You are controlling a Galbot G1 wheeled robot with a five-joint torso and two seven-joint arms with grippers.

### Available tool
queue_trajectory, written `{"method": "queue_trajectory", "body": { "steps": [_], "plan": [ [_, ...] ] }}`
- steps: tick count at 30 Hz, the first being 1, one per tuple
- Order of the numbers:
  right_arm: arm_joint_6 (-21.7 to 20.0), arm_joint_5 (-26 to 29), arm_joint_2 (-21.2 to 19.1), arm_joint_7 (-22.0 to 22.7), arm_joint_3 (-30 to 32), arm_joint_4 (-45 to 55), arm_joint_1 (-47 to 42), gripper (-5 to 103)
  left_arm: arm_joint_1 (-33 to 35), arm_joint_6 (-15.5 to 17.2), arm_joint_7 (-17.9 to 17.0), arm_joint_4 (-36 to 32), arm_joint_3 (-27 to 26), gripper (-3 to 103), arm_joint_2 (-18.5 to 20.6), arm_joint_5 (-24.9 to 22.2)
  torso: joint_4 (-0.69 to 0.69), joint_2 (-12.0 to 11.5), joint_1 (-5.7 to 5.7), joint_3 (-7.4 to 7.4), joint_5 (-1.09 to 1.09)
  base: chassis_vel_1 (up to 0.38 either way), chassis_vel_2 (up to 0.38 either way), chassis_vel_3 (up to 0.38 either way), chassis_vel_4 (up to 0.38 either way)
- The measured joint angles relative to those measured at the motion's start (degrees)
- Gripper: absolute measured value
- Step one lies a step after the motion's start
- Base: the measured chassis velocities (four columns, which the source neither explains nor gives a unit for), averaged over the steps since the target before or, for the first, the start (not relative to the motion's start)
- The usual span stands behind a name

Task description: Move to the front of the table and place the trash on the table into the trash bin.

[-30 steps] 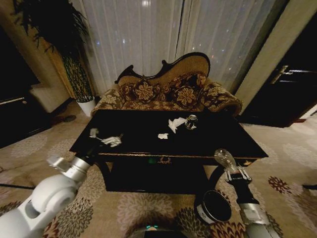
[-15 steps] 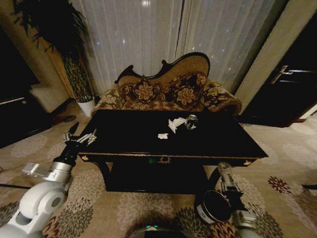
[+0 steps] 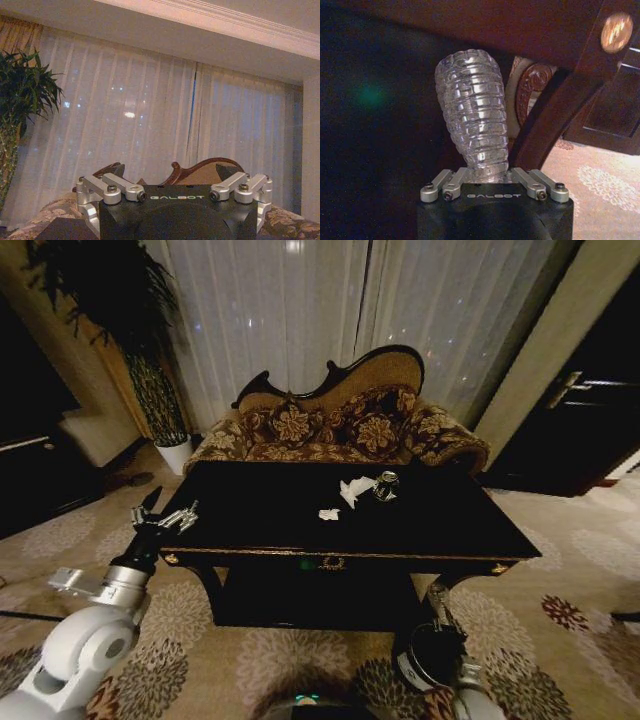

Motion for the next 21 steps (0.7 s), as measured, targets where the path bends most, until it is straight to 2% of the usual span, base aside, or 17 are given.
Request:
{"method": "queue_trajectory", "body": {
  "steps": [10, 20, 21],
  "plan": [
    [4.2, 1.0, 0.0, -3.0, -0.5, -19.2, 8.9, 25, -0.3, 0.5, -0.5, -0.6, 0.3, 100, 0.8, -0.7, -0.01, 0.0, 0.00, 0.00, 0.01, 0.000, 0.000, 0.000, 0.000],
    [6.3, -0.6, 0.2, -4.2, -0.4, -26.5, 12.9, 25, -0.2, 0.5, -0.5, -1.1, 0.3, 100, -0.1, -0.9, 0.00, 0.0, 0.00, 0.00, 0.01, 0.000, 0.000, 0.000, 0.000],
    [6.6, -0.5, 0.2, -4.3, -0.3, -26.9, 13.0, 22, -0.2, 0.5, -0.5, -1.2, 0.3, 100, -0.1, -0.9, 0.00, 0.0, 0.00, 0.00, 0.00, 0.000, 0.000, 0.000, 0.000]
  ]
}}
